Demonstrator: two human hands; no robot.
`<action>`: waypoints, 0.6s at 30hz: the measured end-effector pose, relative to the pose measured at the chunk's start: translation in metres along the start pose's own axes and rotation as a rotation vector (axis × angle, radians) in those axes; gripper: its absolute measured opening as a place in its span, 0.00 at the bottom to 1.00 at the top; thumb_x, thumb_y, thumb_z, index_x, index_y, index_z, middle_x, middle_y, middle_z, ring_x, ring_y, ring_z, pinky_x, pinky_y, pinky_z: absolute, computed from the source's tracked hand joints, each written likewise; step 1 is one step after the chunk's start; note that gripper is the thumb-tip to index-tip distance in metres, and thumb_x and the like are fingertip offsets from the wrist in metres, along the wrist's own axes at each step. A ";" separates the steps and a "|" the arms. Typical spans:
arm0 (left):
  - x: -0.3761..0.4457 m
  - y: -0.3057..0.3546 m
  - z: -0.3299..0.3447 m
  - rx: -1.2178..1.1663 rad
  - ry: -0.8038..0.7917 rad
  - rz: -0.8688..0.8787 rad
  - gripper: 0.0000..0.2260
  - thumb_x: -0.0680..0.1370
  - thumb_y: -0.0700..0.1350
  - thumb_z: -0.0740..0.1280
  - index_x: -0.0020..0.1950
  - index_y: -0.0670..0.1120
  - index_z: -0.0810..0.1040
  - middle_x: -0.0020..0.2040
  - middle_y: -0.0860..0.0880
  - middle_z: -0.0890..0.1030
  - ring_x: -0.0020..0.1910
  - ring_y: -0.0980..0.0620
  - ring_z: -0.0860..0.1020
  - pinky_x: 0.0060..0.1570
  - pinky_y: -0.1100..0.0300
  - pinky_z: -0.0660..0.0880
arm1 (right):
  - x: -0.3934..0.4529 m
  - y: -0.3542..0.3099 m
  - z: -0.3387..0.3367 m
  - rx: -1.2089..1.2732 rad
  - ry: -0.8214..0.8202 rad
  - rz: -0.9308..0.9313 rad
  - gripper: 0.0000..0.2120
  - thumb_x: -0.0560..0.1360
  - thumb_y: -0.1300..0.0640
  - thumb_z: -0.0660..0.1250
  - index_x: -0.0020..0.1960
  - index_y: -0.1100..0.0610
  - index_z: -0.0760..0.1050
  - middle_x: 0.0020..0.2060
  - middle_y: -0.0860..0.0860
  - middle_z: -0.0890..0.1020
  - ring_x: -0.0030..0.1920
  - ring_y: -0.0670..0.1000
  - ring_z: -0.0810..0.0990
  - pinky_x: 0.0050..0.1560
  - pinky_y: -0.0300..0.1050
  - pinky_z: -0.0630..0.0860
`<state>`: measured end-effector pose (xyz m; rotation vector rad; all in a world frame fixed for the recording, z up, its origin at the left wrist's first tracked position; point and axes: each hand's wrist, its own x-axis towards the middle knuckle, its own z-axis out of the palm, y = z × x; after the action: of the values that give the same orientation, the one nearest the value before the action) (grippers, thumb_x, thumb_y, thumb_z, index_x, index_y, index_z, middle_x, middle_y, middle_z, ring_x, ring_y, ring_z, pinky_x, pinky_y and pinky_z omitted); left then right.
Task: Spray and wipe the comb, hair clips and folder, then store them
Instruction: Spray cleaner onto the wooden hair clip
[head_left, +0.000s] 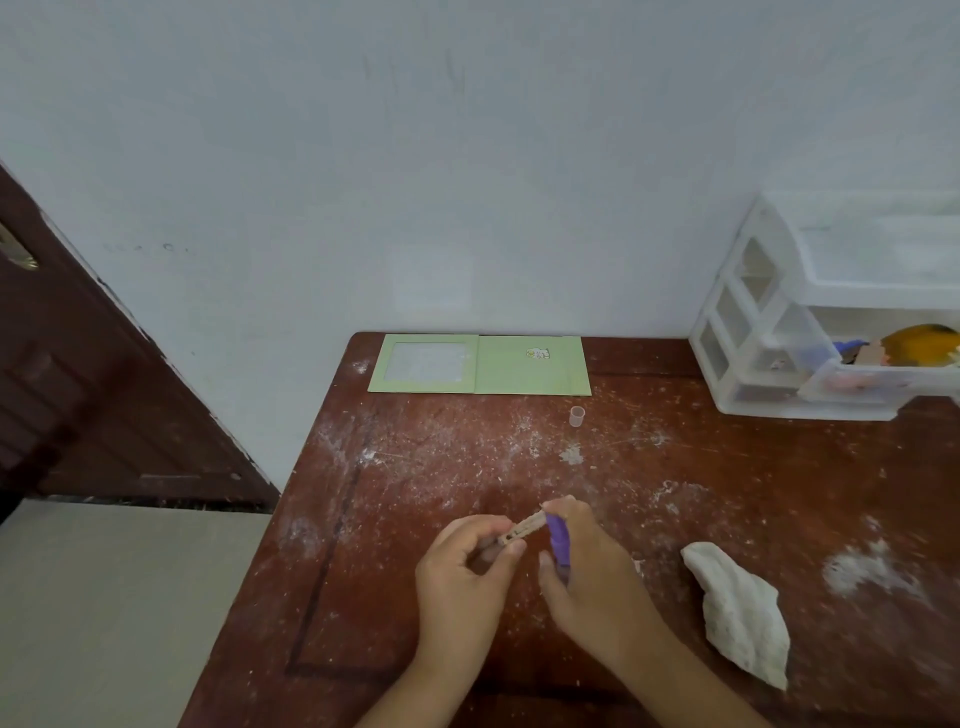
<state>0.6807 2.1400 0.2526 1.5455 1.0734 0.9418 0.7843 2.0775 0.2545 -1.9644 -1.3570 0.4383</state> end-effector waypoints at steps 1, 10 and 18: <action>0.000 -0.001 -0.001 -0.004 0.007 -0.001 0.19 0.67 0.30 0.72 0.35 0.56 0.77 0.38 0.54 0.79 0.36 0.68 0.78 0.36 0.77 0.72 | 0.001 0.002 -0.001 -0.006 0.018 0.013 0.19 0.76 0.60 0.60 0.65 0.54 0.61 0.47 0.45 0.70 0.40 0.41 0.72 0.36 0.24 0.65; 0.002 -0.001 -0.003 -0.086 0.014 -0.002 0.17 0.68 0.30 0.71 0.35 0.54 0.78 0.39 0.54 0.79 0.36 0.68 0.78 0.36 0.78 0.72 | 0.006 0.017 -0.007 -0.047 0.137 0.045 0.16 0.72 0.65 0.66 0.58 0.59 0.67 0.31 0.40 0.66 0.26 0.40 0.66 0.26 0.29 0.60; 0.003 -0.002 0.001 -0.092 0.012 0.016 0.18 0.68 0.30 0.71 0.35 0.54 0.77 0.40 0.53 0.79 0.36 0.70 0.78 0.37 0.78 0.72 | 0.003 0.011 -0.005 -0.090 0.125 -0.070 0.21 0.65 0.65 0.68 0.53 0.55 0.63 0.33 0.42 0.67 0.24 0.33 0.60 0.19 0.24 0.52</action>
<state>0.6822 2.1424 0.2506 1.4762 1.0134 0.9991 0.7962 2.0763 0.2504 -1.9750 -1.3818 0.2203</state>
